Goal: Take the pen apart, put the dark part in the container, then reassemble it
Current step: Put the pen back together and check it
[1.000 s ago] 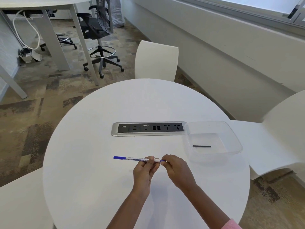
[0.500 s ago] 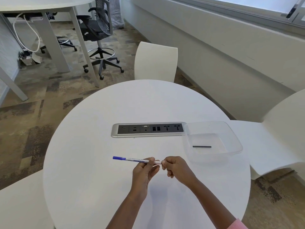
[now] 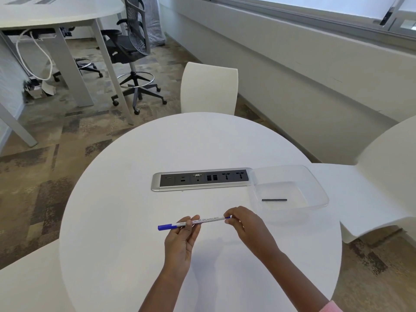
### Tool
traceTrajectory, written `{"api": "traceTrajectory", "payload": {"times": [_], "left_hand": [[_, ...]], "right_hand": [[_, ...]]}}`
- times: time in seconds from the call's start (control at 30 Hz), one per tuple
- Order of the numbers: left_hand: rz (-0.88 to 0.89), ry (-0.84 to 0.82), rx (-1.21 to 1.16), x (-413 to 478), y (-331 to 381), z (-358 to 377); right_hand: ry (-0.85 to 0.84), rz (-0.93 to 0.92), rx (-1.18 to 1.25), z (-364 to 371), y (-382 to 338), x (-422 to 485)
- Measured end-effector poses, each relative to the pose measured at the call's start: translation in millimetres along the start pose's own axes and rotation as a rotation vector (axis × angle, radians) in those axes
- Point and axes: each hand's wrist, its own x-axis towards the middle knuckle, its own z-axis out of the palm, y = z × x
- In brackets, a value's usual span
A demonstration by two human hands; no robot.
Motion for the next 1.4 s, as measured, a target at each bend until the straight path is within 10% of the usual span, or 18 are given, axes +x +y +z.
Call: {"api": "traceTrajectory", "payload": {"times": [0.67,1.13,1.4], "left_hand": [[0.044,0.007,-0.024,-14.2,-1.1,2.5],[0.139,-0.025,0.074,-16.7,-2.8,1.8],[0.123,0.010,0.018,-16.1,0.1,3.2]], "right_hand": [[0.127,-0.225,-0.125,1.0,5.6,2.7],[-0.268,0.377,0.554,-16.0,-6.3,11.0],[-0.075,-0.001,0.076,-5.3,-0.2,2.3]]}}
